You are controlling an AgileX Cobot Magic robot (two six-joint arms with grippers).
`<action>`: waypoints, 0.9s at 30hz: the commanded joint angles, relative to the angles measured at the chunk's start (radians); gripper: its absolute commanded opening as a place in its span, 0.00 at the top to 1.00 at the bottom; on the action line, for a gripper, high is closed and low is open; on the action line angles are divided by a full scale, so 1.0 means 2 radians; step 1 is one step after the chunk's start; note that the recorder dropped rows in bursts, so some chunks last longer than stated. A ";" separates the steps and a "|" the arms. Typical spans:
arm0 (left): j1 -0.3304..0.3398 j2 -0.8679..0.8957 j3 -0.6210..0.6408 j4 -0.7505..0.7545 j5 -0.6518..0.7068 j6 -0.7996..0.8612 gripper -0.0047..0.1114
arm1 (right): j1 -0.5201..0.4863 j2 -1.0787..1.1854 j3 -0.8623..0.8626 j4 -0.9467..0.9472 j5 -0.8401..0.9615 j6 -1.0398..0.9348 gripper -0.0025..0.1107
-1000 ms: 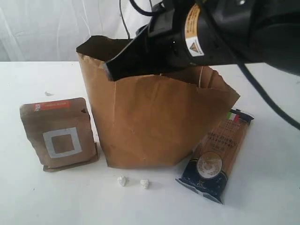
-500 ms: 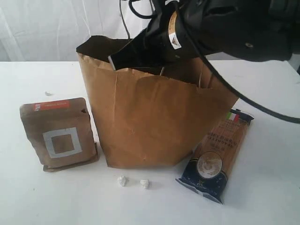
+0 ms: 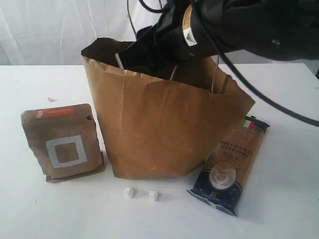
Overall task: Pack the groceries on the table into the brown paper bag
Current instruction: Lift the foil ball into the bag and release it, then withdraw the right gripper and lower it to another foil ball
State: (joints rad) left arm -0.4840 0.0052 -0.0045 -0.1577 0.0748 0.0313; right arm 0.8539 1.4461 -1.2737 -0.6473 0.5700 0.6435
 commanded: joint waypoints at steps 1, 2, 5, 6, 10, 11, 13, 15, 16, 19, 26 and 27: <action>0.002 -0.003 0.002 0.000 0.000 -0.003 0.95 | 0.016 -0.043 -0.004 -0.004 -0.010 -0.013 0.52; 0.002 -0.003 0.002 0.000 0.000 -0.003 0.95 | 0.025 -0.053 -0.003 -0.004 -0.011 -0.017 0.52; 0.002 -0.003 0.002 0.000 0.000 -0.003 0.95 | 0.053 -0.083 0.010 -0.004 -0.021 -0.021 0.52; 0.002 -0.003 0.002 0.000 0.000 -0.003 0.95 | 0.066 -0.093 0.017 -0.004 -0.027 -0.021 0.52; 0.002 -0.003 0.002 0.000 0.000 -0.003 0.95 | 0.128 -0.135 0.067 -0.002 -0.058 -0.030 0.53; 0.002 -0.003 0.002 0.000 0.000 -0.003 0.95 | 0.142 -0.145 0.079 -0.001 -0.068 -0.034 0.54; 0.002 -0.003 0.002 0.000 0.000 -0.003 0.95 | 0.174 -0.160 0.109 0.002 -0.082 -0.036 0.57; 0.002 -0.003 0.002 0.000 0.000 -0.003 0.95 | 0.199 -0.168 0.132 0.013 -0.087 -0.036 0.60; 0.002 -0.003 0.002 0.000 0.000 -0.003 0.95 | 0.210 -0.171 0.143 0.024 -0.087 -0.036 0.61; 0.002 -0.003 0.002 0.000 0.000 -0.003 0.95 | 0.239 -0.173 0.171 0.063 -0.089 -0.036 0.61; 0.002 -0.003 0.002 0.000 0.000 -0.003 0.95 | 0.273 -0.157 0.238 0.188 -0.096 -0.058 0.61; 0.002 -0.003 0.002 0.000 0.000 -0.003 0.95 | 0.273 -0.153 0.246 0.208 -0.097 -0.058 0.61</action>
State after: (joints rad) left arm -0.4840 0.0052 -0.0045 -0.1577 0.0748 0.0313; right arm 1.3924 1.1231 -0.8260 -0.3392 0.3867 0.5410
